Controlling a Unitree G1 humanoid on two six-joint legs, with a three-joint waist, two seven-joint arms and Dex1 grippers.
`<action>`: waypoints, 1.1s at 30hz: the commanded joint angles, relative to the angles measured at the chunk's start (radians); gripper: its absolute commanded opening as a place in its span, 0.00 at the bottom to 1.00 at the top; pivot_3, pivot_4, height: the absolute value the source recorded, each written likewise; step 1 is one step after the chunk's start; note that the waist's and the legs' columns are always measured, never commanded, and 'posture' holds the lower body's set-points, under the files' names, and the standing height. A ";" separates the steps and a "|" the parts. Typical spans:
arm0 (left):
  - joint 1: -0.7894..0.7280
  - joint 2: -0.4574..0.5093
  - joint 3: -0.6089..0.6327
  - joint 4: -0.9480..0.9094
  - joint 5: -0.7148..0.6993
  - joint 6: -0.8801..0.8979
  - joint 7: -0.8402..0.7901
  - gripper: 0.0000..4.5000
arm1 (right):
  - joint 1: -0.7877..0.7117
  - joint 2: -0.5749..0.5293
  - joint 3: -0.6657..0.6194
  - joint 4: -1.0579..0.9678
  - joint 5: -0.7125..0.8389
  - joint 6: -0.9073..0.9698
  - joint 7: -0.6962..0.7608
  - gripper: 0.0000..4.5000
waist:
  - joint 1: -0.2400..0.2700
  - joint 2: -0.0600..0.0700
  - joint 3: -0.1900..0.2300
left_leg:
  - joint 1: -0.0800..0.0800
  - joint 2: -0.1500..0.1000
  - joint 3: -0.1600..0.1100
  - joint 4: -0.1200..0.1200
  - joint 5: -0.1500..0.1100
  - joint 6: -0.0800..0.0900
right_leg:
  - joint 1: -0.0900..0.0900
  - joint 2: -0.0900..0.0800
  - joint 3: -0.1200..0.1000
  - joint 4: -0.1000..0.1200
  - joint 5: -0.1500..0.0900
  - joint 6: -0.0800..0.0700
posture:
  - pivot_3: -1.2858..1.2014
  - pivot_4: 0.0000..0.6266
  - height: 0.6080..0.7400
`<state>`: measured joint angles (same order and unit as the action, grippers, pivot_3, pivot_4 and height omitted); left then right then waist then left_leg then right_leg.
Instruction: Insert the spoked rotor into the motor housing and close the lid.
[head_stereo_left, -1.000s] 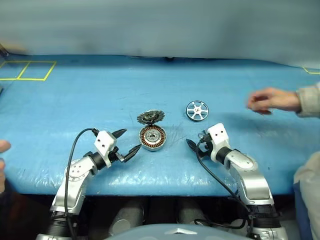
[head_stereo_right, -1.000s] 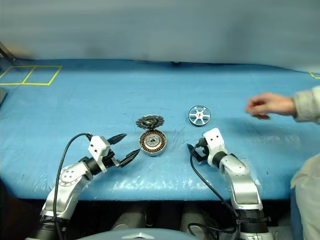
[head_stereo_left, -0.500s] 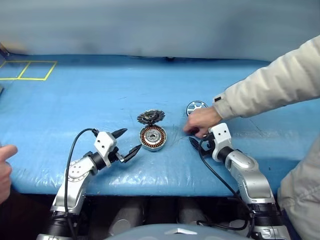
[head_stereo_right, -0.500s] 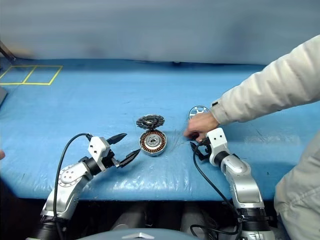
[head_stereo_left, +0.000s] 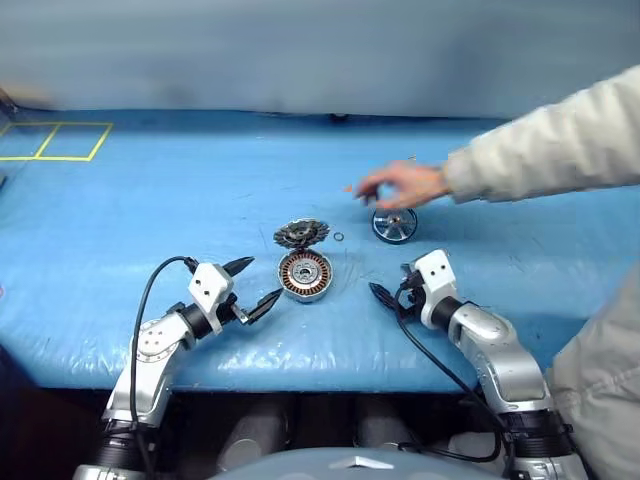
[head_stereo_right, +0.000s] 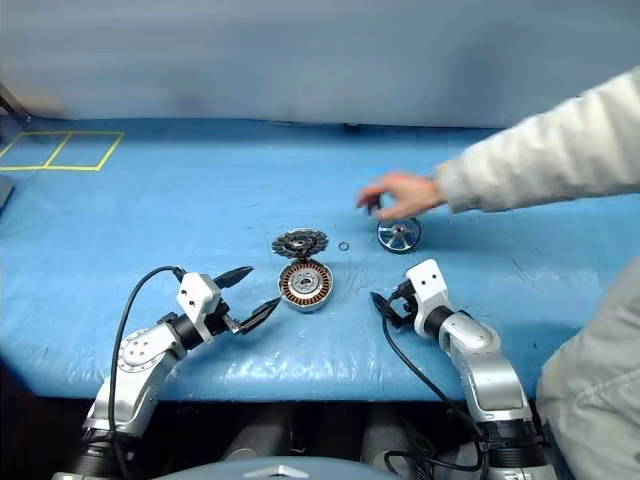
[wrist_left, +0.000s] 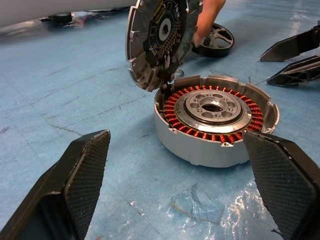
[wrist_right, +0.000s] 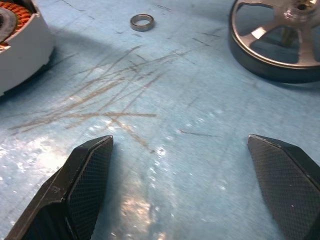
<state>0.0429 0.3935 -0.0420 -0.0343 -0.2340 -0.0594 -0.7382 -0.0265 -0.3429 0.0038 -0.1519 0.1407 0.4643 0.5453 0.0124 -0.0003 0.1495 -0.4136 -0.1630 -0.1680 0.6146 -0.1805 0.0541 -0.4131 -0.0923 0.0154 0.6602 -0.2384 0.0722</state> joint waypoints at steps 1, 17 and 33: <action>-0.015 -0.004 0.001 0.002 0.011 -0.027 0.009 1.00 | -0.043 0.019 0.024 -0.006 0.018 -0.015 0.002 0.99 | 0.000 0.000 0.000 | 0.000 0.000 0.000 0.000 0.000 0.000 | 0.000 0.000 0.000 0.000 0.000 0.000 | 0.52 0.24 1.00; 0.003 -0.004 0.010 -0.006 0.019 -0.037 0.033 1.00 | -0.352 0.125 0.109 0.444 -0.037 -0.198 -0.002 0.99 | -0.001 0.000 0.000 | 0.000 -0.001 0.000 -0.001 0.000 0.000 | -0.001 0.000 -0.001 0.000 0.003 -0.003 | 0.52 0.24 1.00; 0.031 0.003 0.010 -0.047 0.018 -0.020 0.057 1.00 | -0.482 0.196 0.118 0.713 -0.094 -0.346 -0.041 0.71 | -0.026 0.000 0.000 | 0.002 0.000 0.000 -0.001 0.001 -0.001 | 0.000 0.002 0.000 0.001 0.004 -0.003 | 0.52 0.24 1.00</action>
<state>0.0706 0.3921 -0.0435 -0.0401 -0.2112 -0.0744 -0.6852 -0.5067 -0.1567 0.1183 0.5457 0.0507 0.1277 0.5011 -0.0137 0.0001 0.1492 -0.4113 -0.1631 -0.1678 0.6140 -0.1799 0.0532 -0.4128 -0.0901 0.0152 0.6613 -0.2343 0.0694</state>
